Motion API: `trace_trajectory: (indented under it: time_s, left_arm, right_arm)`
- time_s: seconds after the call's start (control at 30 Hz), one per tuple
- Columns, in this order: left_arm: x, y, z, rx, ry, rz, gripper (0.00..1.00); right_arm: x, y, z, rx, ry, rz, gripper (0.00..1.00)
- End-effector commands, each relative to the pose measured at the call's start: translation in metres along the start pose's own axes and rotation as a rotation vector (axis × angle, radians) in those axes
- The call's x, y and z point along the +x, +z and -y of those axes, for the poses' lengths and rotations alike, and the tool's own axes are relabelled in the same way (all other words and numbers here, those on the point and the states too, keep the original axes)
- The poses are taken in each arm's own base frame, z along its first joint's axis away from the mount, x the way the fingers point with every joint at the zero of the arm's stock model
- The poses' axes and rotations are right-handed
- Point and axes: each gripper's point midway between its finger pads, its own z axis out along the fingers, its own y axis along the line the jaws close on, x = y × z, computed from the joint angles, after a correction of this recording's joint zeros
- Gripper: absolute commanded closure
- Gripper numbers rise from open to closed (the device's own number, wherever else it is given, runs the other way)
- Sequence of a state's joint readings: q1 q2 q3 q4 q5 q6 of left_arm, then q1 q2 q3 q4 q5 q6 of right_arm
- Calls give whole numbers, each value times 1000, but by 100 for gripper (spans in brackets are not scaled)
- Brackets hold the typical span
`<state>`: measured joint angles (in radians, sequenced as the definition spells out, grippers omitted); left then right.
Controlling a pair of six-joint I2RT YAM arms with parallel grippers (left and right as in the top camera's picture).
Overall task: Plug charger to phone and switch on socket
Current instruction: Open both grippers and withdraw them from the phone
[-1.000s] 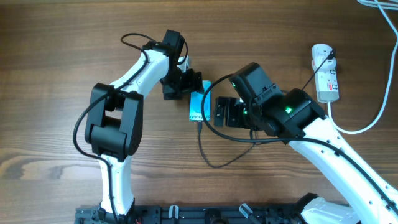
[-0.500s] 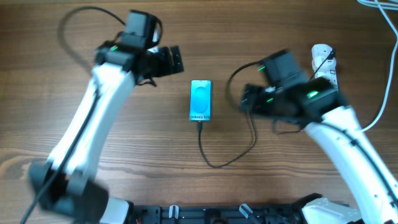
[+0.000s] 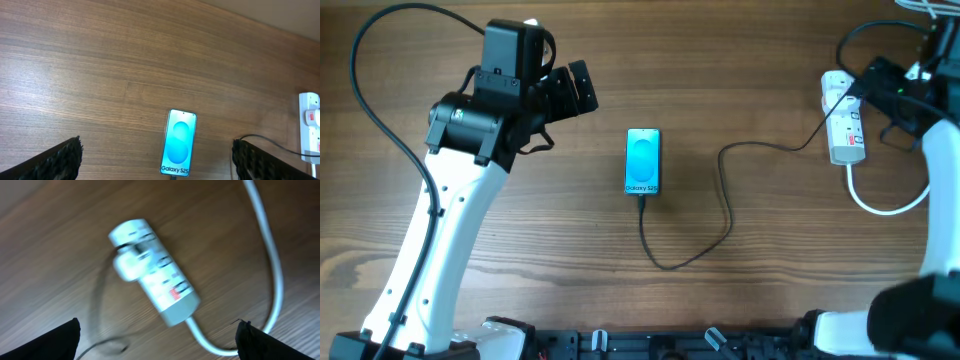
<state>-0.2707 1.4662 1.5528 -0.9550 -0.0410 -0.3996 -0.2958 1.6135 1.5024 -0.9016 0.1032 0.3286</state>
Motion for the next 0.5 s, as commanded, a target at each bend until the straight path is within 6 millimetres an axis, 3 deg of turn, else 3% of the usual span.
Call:
trace_trajectory:
  time_s: [0.0, 0.27, 0.47]
  left_arm:
    - [-2, -2, -5, -20, -12, 13, 0]
    - [-2, -2, -5, -20, -12, 13, 0]
    - [-2, -2, -5, -20, -12, 13, 0]
  right_arm:
    - [-8, 33, 33, 104, 10, -23, 0]
    - [6, 110, 65, 164, 70, -127, 0]
    - [19, 145, 71, 178, 72, -176, 0]
